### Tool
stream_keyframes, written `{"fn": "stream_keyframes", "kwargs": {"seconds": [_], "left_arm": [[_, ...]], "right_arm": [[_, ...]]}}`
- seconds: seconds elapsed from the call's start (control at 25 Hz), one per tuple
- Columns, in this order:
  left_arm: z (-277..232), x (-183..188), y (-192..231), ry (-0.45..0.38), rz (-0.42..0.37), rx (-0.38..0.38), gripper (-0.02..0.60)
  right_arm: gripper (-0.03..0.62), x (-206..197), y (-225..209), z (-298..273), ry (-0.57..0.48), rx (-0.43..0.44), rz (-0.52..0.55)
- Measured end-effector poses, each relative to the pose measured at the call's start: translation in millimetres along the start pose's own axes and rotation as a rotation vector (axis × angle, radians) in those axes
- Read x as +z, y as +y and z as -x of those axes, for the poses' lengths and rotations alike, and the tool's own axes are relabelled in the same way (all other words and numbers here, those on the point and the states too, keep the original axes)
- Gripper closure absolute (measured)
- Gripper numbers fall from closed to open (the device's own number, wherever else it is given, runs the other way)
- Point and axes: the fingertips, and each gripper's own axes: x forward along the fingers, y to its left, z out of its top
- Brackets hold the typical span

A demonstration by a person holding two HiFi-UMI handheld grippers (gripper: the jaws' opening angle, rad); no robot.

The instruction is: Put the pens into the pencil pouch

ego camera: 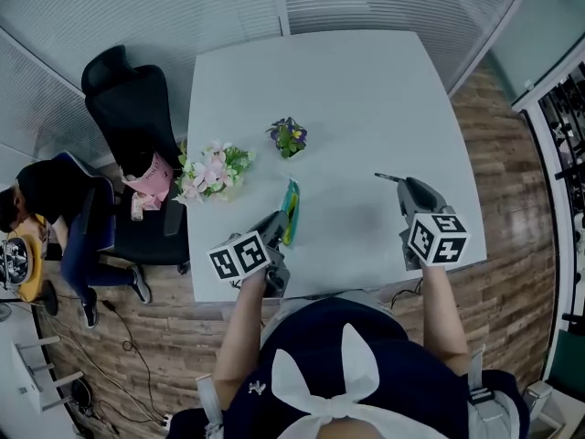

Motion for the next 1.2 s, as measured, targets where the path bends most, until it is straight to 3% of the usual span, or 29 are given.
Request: {"fn": "stream_keyframes", "kwargs": {"seconds": [0.44,1.2], "left_arm": [[-3,-9,-5,0.030,-0.029,-0.004,0.526],[-9,-27,-13,0.063,-0.068,-0.014,0.526]], "right_arm": [[0.533,3,47,9,0.021,0.157,0.023],[0.533,6,126,23,0.025,0.333,0.133]]}}
